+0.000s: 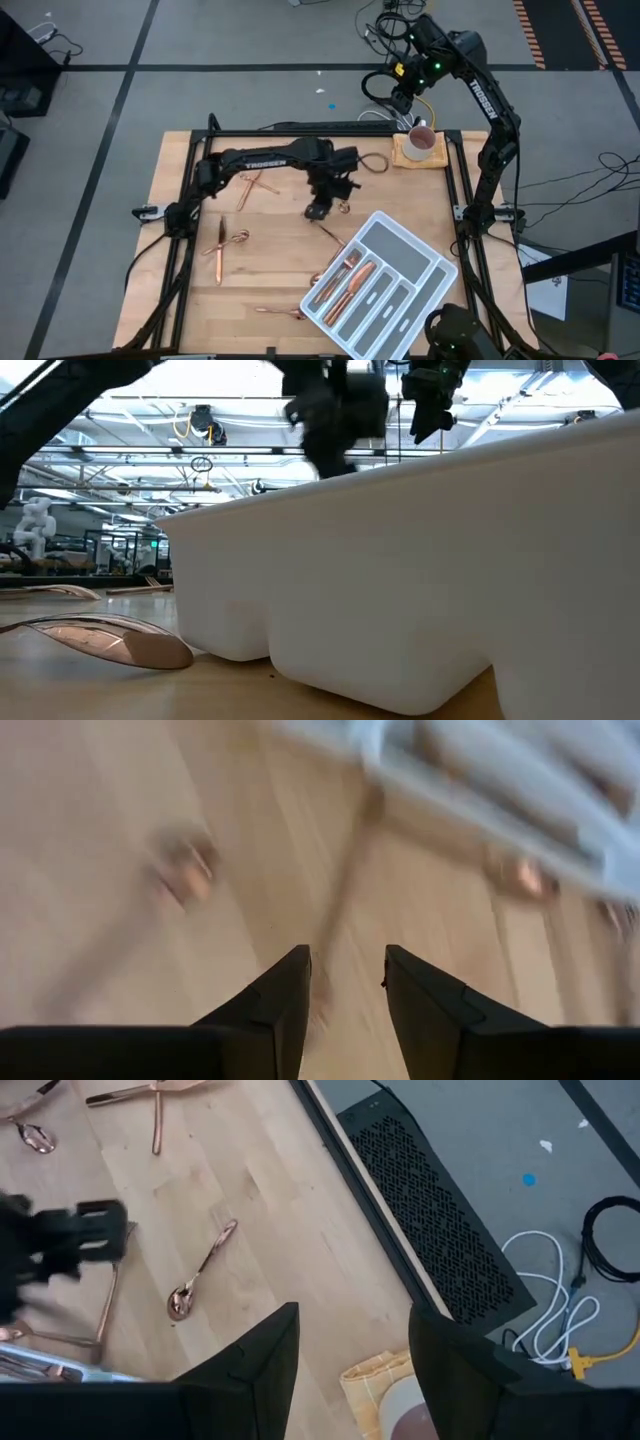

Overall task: Sort silverware
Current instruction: Put the gold fork into the silverware tray

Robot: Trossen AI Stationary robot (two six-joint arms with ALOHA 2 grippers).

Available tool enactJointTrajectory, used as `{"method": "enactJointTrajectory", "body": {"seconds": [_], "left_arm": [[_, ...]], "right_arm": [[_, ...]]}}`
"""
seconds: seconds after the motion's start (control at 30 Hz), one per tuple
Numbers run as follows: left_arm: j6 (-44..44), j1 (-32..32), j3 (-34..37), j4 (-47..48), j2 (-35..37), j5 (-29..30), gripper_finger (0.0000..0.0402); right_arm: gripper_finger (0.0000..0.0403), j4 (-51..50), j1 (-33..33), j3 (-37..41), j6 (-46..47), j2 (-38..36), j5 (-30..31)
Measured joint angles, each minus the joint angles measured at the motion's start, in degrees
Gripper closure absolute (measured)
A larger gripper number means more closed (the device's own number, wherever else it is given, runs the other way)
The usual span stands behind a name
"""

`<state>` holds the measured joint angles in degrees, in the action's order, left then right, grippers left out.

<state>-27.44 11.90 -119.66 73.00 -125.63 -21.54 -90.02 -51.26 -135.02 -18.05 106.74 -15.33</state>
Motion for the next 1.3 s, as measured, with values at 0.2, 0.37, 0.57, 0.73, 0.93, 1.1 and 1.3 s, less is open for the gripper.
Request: {"method": "enactJointTrajectory", "body": {"seconds": [0.2, 0.37, 0.57, 0.73, 0.93, 1.1, 1.3], "left_arm": [[1.0, 0.9, -6.1, -9.9, 2.8, 1.0, 0.0268], [-5.2, 3.1, -7.1, -6.0, 9.9, 1.0, 0.0268], [-5.0, 10.1, -6.7, -4.9, 20.4, -3.1, 0.0268], [-2.6, 16.8, -6.7, 0.2, 24.0, -10.6, 0.0268], [1.8, 21.8, -6.5, -7.3, 22.9, -16.2, 0.0268], [10.1, 20.4, -6.5, -22.6, 19.2, -16.8, 0.0268], [15.1, 17.2, -6.5, -29.0, 18.0, -16.2, 0.0268]], "right_arm": [[0.0227, 1.0, -0.4, 0.0, -4.4, -1.5, -22.5], [0.0227, 0.0, -0.5, 0.0, -6.5, -6.7, -31.3], [0.0227, 0.0, -1.7, 0.1, -7.9, -17.1, -32.0], [0.0227, 0.0, -1.6, 5.3, -12.9, -25.5, -44.2], [0.0227, 3.0, -1.7, 24.0, -23.7, -34.9, -58.8], [0.0227, 13.2, -1.6, 48.0, -25.2, -41.0, -67.0], [0.0236, 28.0, -1.6, 68.7, -16.3, -42.2, -74.4]]}}
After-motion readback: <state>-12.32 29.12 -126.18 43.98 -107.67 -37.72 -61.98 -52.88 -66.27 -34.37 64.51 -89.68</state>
